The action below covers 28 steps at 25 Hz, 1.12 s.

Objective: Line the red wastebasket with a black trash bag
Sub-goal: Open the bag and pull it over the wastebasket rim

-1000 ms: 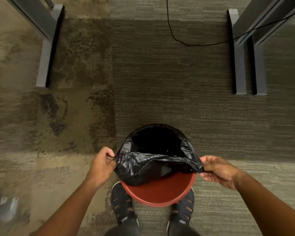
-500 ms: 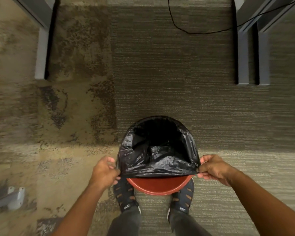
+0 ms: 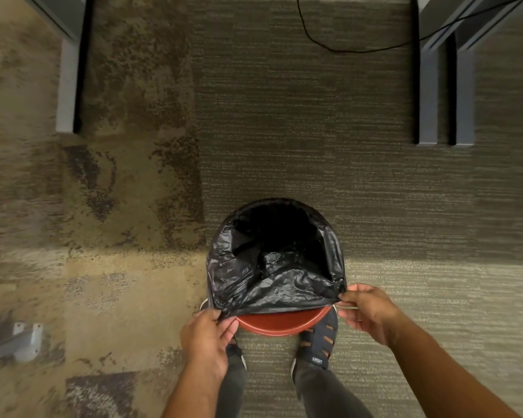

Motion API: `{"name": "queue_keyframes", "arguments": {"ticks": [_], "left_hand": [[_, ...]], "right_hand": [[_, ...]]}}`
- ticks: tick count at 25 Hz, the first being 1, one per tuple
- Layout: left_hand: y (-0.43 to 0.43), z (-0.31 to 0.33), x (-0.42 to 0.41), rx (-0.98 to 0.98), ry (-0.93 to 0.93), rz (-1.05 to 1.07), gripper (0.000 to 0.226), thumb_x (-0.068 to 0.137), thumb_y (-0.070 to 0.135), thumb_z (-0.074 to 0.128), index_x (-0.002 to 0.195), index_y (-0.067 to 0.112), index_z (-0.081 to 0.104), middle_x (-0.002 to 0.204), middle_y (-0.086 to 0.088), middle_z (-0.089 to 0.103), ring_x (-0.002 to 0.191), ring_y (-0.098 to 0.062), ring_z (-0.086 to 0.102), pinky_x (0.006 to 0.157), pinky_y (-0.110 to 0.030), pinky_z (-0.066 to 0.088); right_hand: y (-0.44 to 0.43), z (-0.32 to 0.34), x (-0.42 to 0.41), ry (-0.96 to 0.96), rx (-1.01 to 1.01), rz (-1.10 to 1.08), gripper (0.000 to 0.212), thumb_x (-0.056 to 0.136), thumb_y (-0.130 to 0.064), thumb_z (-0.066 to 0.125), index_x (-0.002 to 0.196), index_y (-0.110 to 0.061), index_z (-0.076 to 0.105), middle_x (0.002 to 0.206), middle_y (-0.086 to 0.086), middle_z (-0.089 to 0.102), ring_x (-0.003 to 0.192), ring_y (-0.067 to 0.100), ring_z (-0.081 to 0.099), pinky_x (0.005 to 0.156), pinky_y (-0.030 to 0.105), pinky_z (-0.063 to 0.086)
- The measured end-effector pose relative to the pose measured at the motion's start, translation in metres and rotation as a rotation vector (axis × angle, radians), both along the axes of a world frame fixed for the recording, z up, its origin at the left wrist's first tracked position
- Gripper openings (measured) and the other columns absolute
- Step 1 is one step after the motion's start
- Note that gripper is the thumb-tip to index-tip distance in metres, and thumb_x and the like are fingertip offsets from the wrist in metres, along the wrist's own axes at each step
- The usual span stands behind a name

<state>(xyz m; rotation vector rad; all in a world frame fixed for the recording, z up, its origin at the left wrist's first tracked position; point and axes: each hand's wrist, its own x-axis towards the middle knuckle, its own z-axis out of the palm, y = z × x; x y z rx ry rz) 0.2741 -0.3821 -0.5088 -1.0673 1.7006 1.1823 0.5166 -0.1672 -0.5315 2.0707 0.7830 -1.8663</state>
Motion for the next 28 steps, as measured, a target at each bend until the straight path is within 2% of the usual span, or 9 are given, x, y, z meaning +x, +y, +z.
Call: {"name": "queue_keyframes", "arguments": {"ticks": [4, 7, 9, 12, 17, 20, 22, 26, 28], "left_hand": [[0.000, 0.014, 0.022, 0.263, -0.106, 0.144, 0.011, 0.109, 0.009, 0.054, 0.104, 0.009, 0.063, 0.103, -0.015, 0.075, 0.091, -0.029, 0.070, 0.077, -0.041, 0.054], [-0.005, 0.014, 0.036, 0.317, -0.113, -0.026, 0.012, 0.097, 0.029, 0.073, 0.099, 0.019, 0.069, 0.087, -0.002, 0.077, 0.071, -0.016, 0.061, 0.066, -0.034, 0.039], [-0.007, 0.010, 0.049, 0.265, -0.122, -0.196, 0.024, 0.083, 0.029, 0.084, 0.103, 0.021, 0.074, 0.082, 0.005, 0.080, 0.071, -0.013, 0.058, 0.066, -0.036, 0.036], [-0.008, 0.005, 0.075, 0.225, -0.205, -0.326, 0.032, 0.076, 0.025, 0.090, 0.106, 0.021, 0.078, 0.090, 0.009, 0.084, 0.086, -0.017, 0.064, 0.074, -0.038, 0.038], [-0.015, -0.004, 0.092, 0.129, -0.265, -0.339, 0.014, 0.086, 0.019, 0.087, 0.099, 0.019, 0.082, 0.093, 0.009, 0.089, 0.101, -0.023, 0.077, 0.081, -0.039, 0.040], [-0.017, -0.006, 0.086, 0.146, -0.244, -0.371, 0.008, 0.072, 0.023, 0.090, 0.074, 0.025, 0.083, 0.083, 0.008, 0.086, 0.093, -0.018, 0.077, 0.080, -0.039, 0.039], [-0.022, -0.009, 0.081, 0.190, -0.230, -0.439, 0.015, 0.073, 0.024, 0.089, 0.063, 0.026, 0.078, 0.076, 0.010, 0.082, 0.089, -0.016, 0.073, 0.082, -0.040, 0.040], [-0.038, -0.020, 0.065, 0.206, -0.209, -0.707, 0.027, 0.093, 0.023, 0.083, 0.069, 0.016, 0.072, 0.081, -0.005, 0.075, 0.089, -0.022, 0.070, 0.082, -0.035, 0.051], [-0.043, -0.026, 0.055, 0.178, -0.189, -0.797, 0.026, 0.095, 0.021, 0.082, 0.074, 0.012, 0.071, 0.086, -0.010, 0.080, 0.095, -0.027, 0.077, 0.085, -0.035, 0.057]], "right_hand": [[-0.011, -0.001, 0.005, -0.005, -0.089, -0.205, 0.008, 0.104, -0.007, 0.056, 0.108, -0.014, 0.059, 0.101, 0.015, 0.075, 0.085, 0.031, 0.077, 0.072, 0.041, 0.060], [-0.022, -0.003, 0.009, 0.002, -0.082, -0.189, 0.015, 0.098, -0.003, 0.066, 0.101, -0.017, 0.062, 0.096, 0.011, 0.075, 0.079, 0.027, 0.076, 0.073, 0.041, 0.059], [-0.028, -0.003, 0.009, 0.002, -0.058, -0.162, 0.022, 0.094, 0.001, 0.072, 0.094, -0.019, 0.062, 0.085, 0.006, 0.076, 0.071, 0.022, 0.073, 0.068, 0.037, 0.058], [-0.030, -0.002, 0.006, -0.003, -0.024, -0.093, 0.026, 0.092, 0.005, 0.073, 0.098, -0.018, 0.062, 0.089, 0.007, 0.076, 0.074, 0.023, 0.072, 0.066, 0.035, 0.056], [-0.030, -0.006, -0.001, -0.050, 0.039, 0.062, 0.025, 0.092, 0.008, 0.069, 0.093, -0.015, 0.060, 0.089, 0.010, 0.071, 0.071, 0.024, 0.071, 0.060, 0.029, 0.050], [-0.030, -0.012, -0.007, -0.078, 0.064, 0.134, 0.028, 0.092, 0.012, 0.066, 0.084, -0.014, 0.061, 0.083, 0.010, 0.070, 0.067, 0.024, 0.069, 0.058, 0.028, 0.047], [-0.031, -0.014, -0.012, -0.080, 0.062, 0.141, 0.030, 0.091, 0.018, 0.061, 0.082, -0.011, 0.064, 0.084, 0.012, 0.072, 0.069, 0.024, 0.067, 0.052, 0.025, 0.050], [-0.036, -0.016, -0.019, -0.090, 0.038, 0.105, 0.041, 0.090, 0.028, 0.052, 0.094, -0.005, 0.075, 0.091, 0.012, 0.081, 0.072, 0.023, 0.072, 0.058, 0.028, 0.059], [-0.040, -0.019, -0.023, -0.092, 0.023, 0.078, 0.038, 0.088, 0.031, 0.053, 0.102, 0.004, 0.075, 0.093, 0.017, 0.081, 0.068, 0.023, 0.072, 0.056, 0.029, 0.060]]}}
